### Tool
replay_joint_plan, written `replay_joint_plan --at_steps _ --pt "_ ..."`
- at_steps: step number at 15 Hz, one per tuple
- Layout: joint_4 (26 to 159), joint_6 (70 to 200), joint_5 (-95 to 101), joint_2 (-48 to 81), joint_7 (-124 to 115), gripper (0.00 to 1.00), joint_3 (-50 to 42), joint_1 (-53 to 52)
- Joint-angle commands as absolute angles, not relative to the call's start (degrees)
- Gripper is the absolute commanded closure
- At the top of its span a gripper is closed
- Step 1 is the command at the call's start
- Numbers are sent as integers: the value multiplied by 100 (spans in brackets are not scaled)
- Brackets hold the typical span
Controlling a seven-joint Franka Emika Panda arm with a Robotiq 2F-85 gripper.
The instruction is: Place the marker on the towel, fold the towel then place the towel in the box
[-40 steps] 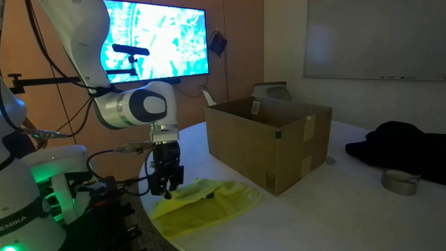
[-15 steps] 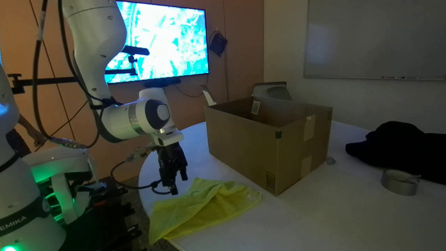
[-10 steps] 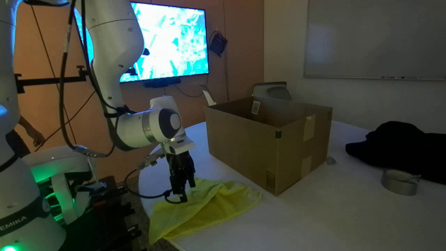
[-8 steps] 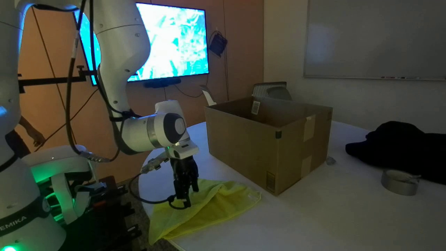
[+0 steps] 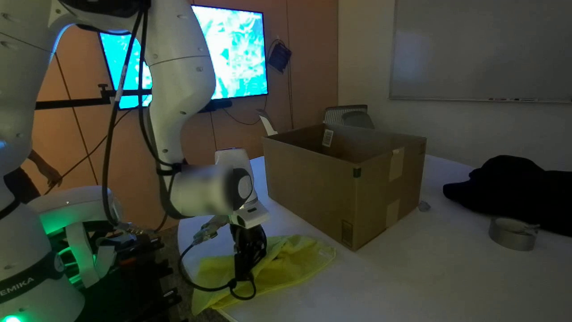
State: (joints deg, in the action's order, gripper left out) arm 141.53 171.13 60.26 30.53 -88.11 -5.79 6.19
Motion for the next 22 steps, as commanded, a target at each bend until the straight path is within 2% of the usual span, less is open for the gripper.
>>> replay_joint_plan --at_steps 1,9,12,14,15,16,17,22 --pt "13995 17369 5894 3445 -8290 27 -344 996" --pt "14274 17126 5694 3099 -7431 86 332 1496" --pt "14645 17027 5582 2658 -7021 91 697 1789" --pt "15010 16955 5347 2270 -6689 88 1071 2056" --pt "15325 17176 4498 1965 -6024 89 732 1526" --pt "15508 17103 4142 1720 -5854 86 902 1568" --pt "15570 16848 4276 1520 -6024 88 1518 2162" --pt "15602 16466 2301 619 -5456 87 3052 2670"
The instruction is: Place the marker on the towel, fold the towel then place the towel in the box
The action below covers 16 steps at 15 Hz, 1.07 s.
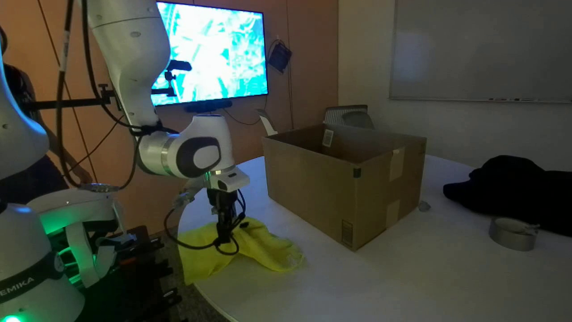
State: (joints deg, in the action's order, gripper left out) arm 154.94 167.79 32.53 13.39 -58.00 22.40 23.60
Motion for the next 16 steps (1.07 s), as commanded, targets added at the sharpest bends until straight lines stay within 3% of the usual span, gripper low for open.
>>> replay_joint_plan --at_steps 1,3,4,8,16 --pt "15467 16286 1907 459 -5404 88 3291 2677" --pt "15154 15832 1168 134 -5314 87 3654 2578" --pt "14965 15606 562 -88 -5122 87 2743 1418" --pt "14062 14326 228 -585 -5236 87 1939 363" --pt "11688 12823 806 131 -5500 87 1161 8"
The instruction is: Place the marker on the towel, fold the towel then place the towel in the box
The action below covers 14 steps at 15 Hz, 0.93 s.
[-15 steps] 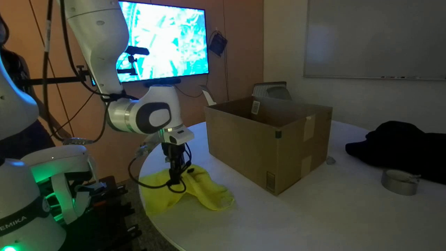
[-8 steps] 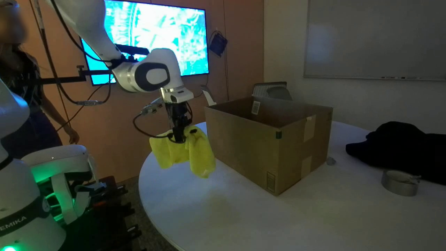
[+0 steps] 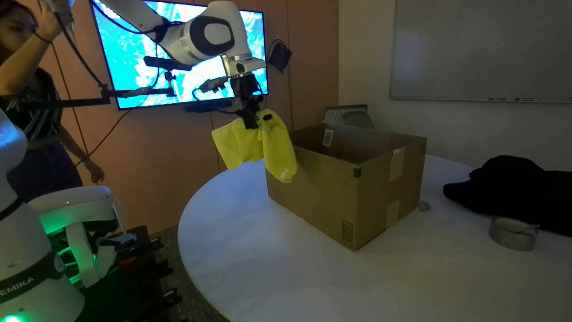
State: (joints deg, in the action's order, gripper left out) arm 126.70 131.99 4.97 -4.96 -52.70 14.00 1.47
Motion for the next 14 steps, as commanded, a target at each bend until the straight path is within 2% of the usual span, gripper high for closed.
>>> replay_joint_plan --at_steps 1,3,4,11,12,13,14 --pt "11371 12754 925 364 -5545 87 1088 -16" --pt "10743 12641 1140 850 -5601 87 1177 141" --pt "10441 12626 1216 1107 -5579 87 867 -148" --pt "8427 12435 1173 2775 -5466 86 218 -708" --pt "8147 12309 1140 2984 -5449 82 150 -767" --pt "7870 12156 1131 3190 -5454 61 73 -822" --pt "7614 11995 1105 3383 -5454 57 20 -868"
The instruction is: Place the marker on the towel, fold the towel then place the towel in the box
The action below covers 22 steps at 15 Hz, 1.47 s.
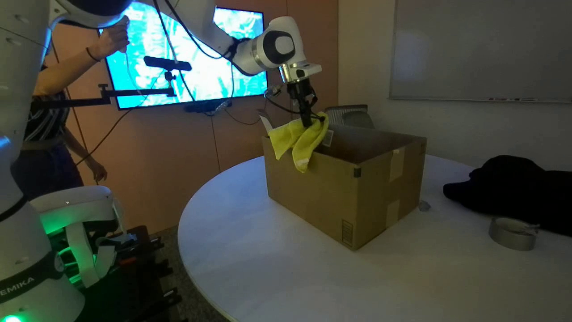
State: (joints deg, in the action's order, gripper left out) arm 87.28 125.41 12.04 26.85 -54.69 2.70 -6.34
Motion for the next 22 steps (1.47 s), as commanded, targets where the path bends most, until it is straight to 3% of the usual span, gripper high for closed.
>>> replay_joint_plan --at_steps 1,6,8,22 --pt "7395 11796 1051 3538 -5380 49 -10 -882" --pt "6767 10510 923 3791 -5044 11 -39 -948" --pt "6897 10206 936 3555 -4980 1 -21 -990" --pt "10945 9863 511 -3 -3545 0 290 -859"
